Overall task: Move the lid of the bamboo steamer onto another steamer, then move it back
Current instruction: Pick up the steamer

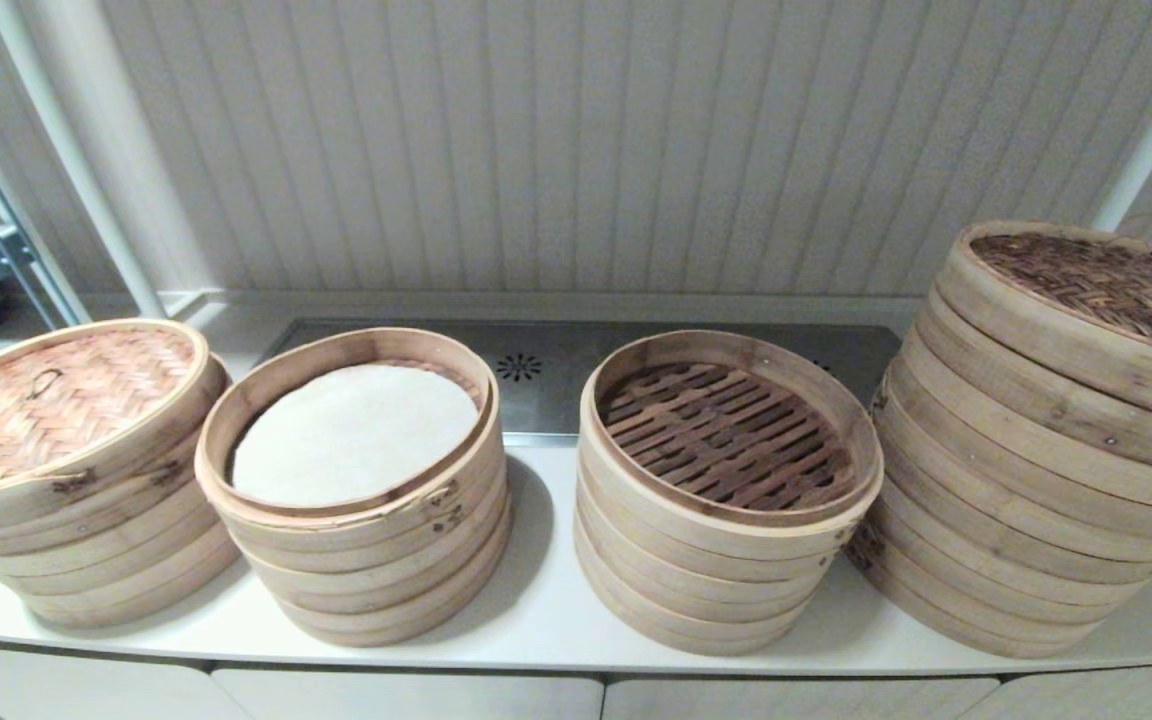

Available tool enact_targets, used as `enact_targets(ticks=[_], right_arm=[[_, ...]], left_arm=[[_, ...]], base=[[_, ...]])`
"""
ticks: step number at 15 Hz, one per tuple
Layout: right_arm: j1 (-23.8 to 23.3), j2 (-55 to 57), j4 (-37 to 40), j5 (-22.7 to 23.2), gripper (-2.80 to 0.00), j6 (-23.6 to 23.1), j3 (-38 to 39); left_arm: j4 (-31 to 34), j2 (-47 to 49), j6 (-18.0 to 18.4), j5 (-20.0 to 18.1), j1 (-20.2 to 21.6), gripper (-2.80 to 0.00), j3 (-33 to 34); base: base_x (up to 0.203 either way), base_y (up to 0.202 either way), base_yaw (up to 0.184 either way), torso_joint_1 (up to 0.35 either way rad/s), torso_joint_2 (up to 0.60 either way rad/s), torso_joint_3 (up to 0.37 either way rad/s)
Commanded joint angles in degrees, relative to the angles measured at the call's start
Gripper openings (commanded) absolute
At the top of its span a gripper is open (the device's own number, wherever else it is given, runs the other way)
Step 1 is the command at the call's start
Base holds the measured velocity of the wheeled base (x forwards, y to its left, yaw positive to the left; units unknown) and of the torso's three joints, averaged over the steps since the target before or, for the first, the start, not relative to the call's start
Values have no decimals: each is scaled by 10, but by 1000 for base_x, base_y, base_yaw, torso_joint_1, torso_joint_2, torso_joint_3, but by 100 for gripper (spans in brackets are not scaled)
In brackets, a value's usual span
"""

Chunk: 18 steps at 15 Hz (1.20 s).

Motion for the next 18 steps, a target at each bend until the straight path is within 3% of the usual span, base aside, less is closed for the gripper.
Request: enact_targets(ticks=[1, 10, 13, 18], right_arm=[[1, -5, 0, 0, -280, -1, 0], [0, -2, 9, 2, -280, 9, -18], [-1, 50, 65, 4, -280, 9, -168], [0, 281, 110, 0, -280, 9, -439]], left_arm=[[-2, 1, -2, 0, 0, -280, 18], [-3, 1, -3, 0, 0, -280, 18], [-3, 1, -1, 0, 0, -280, 18], [-3, 1, -1, 0, 0, -280, 18]], base=[[0, 0, 0, 0, 0, 0], [0, 0, 0, 0, 0, 0], [0, 0, 0, 0, 0, 0], [0, 0, 0, 0, 0, 0]])
